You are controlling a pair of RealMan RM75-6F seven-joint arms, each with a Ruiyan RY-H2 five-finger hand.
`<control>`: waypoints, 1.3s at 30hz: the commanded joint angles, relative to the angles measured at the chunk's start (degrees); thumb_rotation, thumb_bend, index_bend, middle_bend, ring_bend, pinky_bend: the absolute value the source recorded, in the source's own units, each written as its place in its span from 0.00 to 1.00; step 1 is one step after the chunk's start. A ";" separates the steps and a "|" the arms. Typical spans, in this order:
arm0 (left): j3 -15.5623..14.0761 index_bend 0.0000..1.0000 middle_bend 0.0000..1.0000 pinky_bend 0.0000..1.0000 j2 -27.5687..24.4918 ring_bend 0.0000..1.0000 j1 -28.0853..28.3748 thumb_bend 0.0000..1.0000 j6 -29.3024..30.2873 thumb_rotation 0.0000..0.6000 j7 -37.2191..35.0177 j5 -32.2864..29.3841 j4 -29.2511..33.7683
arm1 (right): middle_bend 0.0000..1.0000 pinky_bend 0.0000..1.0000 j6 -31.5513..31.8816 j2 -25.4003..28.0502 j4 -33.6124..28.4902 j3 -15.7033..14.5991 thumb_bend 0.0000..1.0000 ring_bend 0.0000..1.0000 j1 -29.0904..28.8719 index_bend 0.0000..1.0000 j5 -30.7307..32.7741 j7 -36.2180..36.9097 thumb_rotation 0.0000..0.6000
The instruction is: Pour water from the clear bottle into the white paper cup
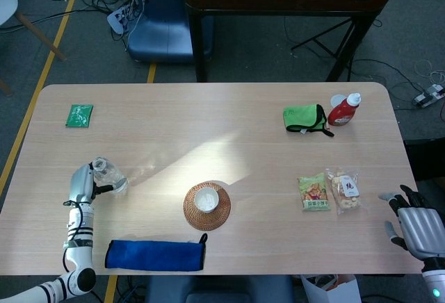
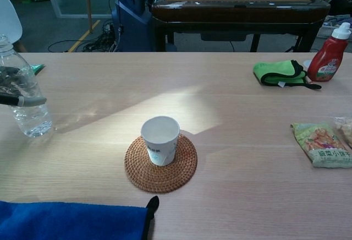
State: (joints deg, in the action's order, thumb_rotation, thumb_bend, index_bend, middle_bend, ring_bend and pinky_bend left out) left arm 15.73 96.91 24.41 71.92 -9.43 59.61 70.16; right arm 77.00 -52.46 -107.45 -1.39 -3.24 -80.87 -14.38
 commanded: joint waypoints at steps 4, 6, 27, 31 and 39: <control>0.40 0.68 0.73 0.45 1.77 0.45 -0.72 0.04 0.82 1.00 -3.25 2.36 -3.49 | 0.27 0.16 0.02 0.06 -0.05 -0.05 0.45 0.08 -0.01 0.27 -0.09 0.05 1.00; 0.47 0.68 0.72 0.44 1.91 0.44 -0.88 0.04 0.34 1.00 -3.59 2.49 -4.06 | 0.27 0.16 0.05 0.08 -0.05 -0.05 0.45 0.08 0.01 0.27 -0.11 0.08 1.00; 1.37 0.47 0.51 0.37 1.10 0.31 -1.62 0.04 -3.10 1.00 -2.69 2.78 -3.58 | 0.27 0.16 0.06 -0.10 0.10 -0.16 0.45 0.08 -0.08 0.27 -0.45 0.02 1.00; 1.40 0.42 0.49 0.36 0.75 0.29 -1.74 0.04 -3.53 1.00 -2.13 2.75 -2.69 | 0.27 0.16 0.06 -0.24 0.33 -0.22 0.45 0.08 -0.09 0.27 -0.67 0.11 1.00; 1.43 0.32 0.45 0.35 -0.13 0.26 -2.19 0.04 -4.26 1.00 -1.92 2.70 -1.06 | 0.27 0.16 0.20 -0.31 0.47 -0.21 0.45 0.08 -0.08 0.27 -0.82 0.19 1.00</control>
State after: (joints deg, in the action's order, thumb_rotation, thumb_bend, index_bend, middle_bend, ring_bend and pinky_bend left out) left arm 17.19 96.89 22.29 67.74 -11.29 62.27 68.97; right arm 77.20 -52.77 -106.98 -1.59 -3.31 -81.69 -14.19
